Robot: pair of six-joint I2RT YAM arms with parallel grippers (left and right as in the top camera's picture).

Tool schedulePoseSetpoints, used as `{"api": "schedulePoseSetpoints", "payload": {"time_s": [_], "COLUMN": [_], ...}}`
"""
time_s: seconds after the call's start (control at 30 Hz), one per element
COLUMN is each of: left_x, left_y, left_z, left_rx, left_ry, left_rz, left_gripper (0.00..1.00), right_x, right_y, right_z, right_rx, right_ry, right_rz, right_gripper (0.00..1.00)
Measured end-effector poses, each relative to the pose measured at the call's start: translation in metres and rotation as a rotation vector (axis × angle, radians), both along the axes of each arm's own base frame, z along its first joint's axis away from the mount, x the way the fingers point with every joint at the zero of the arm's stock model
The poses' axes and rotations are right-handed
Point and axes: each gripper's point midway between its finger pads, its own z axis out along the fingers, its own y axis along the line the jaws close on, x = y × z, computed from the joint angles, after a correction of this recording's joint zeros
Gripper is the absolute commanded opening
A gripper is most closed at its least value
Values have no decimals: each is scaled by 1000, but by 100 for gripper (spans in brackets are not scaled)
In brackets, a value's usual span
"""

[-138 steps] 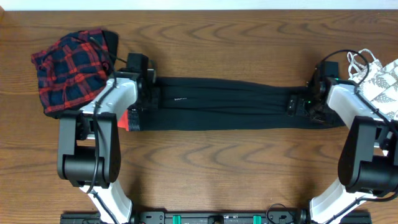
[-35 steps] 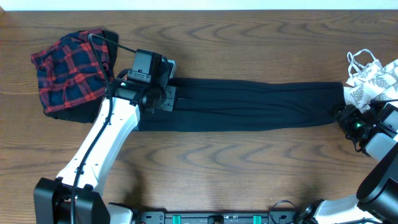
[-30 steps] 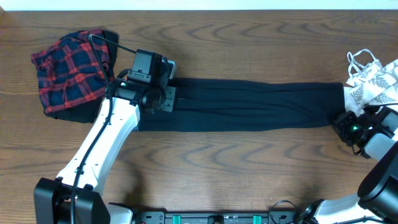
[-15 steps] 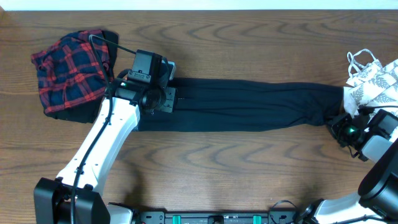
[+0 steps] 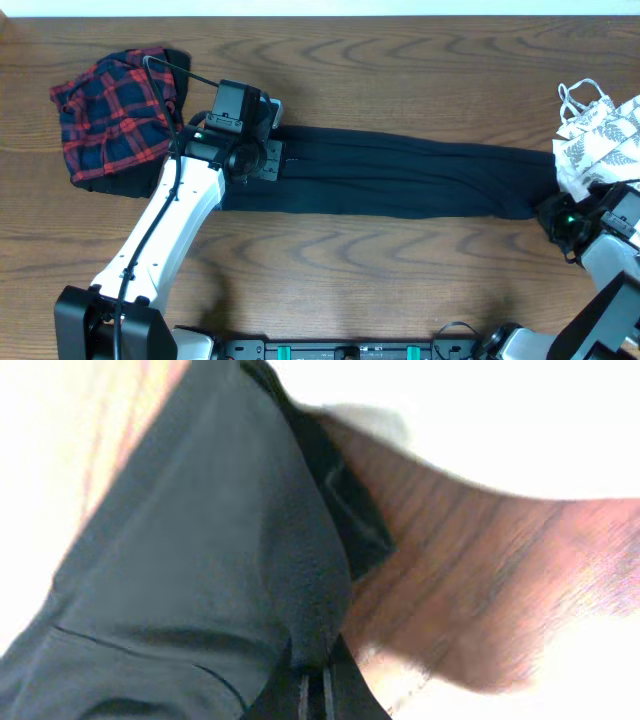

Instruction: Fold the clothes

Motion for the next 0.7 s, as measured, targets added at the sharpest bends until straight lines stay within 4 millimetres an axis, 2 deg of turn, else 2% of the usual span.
{"api": "schedulePoseSetpoints", "payload": {"time_s": [0.3,0.7], "left_x": [-2,-2], "left_y": [1,1], "left_z": [-1,-1], "left_rx": [3,3], "left_ry": [10,10], "left_rz": [0,0], "left_gripper": [49,49], "right_x": [1,16], "right_y": [-7,-19], "right_z": [5,27], "right_rx": [-52,-124], "right_ry": [16,-11], "right_rz": [24,89], "right_gripper": [1,1]}}
